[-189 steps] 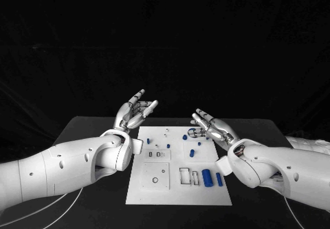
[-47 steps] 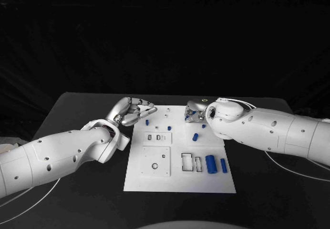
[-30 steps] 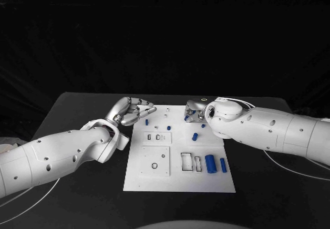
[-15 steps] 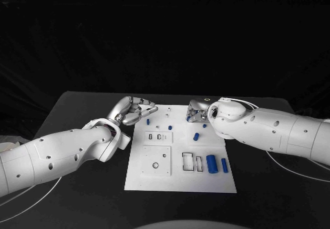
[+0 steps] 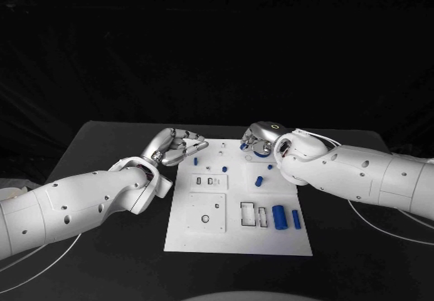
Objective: Assemble the parts on the task board
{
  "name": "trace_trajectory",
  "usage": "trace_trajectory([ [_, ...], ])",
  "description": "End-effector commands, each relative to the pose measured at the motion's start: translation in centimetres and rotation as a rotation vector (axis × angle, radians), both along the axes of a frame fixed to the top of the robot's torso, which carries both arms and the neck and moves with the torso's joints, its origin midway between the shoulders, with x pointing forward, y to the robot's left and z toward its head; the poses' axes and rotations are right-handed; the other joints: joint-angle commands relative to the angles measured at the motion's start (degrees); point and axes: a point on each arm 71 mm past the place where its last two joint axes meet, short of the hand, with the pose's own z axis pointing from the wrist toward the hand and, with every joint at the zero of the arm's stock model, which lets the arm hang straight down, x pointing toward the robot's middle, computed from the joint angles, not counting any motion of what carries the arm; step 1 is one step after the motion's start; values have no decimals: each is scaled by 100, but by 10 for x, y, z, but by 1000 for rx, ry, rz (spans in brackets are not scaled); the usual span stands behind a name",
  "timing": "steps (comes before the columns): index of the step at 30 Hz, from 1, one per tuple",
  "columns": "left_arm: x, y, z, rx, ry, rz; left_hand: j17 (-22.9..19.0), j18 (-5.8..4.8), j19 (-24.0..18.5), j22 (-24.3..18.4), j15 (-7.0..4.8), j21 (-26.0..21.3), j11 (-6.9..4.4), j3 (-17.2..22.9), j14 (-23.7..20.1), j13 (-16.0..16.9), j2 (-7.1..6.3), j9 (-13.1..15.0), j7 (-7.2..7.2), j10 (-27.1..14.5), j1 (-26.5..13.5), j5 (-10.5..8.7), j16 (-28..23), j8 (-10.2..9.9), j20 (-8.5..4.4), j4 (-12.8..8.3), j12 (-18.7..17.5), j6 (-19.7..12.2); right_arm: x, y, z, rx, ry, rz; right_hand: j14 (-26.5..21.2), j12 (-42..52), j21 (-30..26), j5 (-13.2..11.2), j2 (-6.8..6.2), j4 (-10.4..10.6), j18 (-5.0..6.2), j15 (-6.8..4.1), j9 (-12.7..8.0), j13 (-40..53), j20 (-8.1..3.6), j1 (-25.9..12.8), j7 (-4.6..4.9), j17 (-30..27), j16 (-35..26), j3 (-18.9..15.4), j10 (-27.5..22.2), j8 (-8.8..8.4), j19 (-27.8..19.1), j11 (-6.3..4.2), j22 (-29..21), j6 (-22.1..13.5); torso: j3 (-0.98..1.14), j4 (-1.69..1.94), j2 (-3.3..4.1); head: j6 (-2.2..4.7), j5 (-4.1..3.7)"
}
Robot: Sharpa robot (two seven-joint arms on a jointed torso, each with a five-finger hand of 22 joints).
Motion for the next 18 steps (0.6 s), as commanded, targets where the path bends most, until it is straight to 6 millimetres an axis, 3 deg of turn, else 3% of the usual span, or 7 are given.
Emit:
trace_trajectory([
  [1, -1, -1, 2, -3, -9, -13, 1508, -21, 83, 1182, -38, 4, -28, -26, 598, 1508, 36, 7, -18, 600, 14, 21, 15, -34, -39, -5, 15, 41, -1, 5, 8, 68, -78, 33, 597, -35, 26, 37, -35, -5, -81, -38, 66, -9, -40, 34, -44, 1509, 23, 31, 44, 10, 610, 7, 1505, 94, -1, -8, 4, 6, 12],
  [9, -1, -1, 2, -3, -9, -13, 1508, -22, 86, 1184, -39, 5, -28, -27, 598, 1508, 41, 8, -18, 600, 15, 21, 15, -34, -40, -4, 15, 43, 6, 16, 13, 90, -118, 46, 597, -134, 26, 37, -72, 25, -81, 21, 48, -9, -14, 25, -8, 1509, 23, 41, 40, -44, 610, 48, 1505, 71, -4, 1, 2, -11, -9],
  [18, -1, -3, 3, -4, -10, -16, 1508, -21, 84, 1183, -40, 4, -29, -28, 598, 1508, 50, 8, -19, 600, 17, 21, 15, -35, -40, -4, 15, 46, 16, 28, 15, 103, -148, 58, 597, -216, 26, 37, -109, 45, -81, 87, 23, -12, 38, 36, 10, 1509, 23, 63, -31, -115, 610, 88, 1505, 22, -1, 17, 16, -48, 55],
])
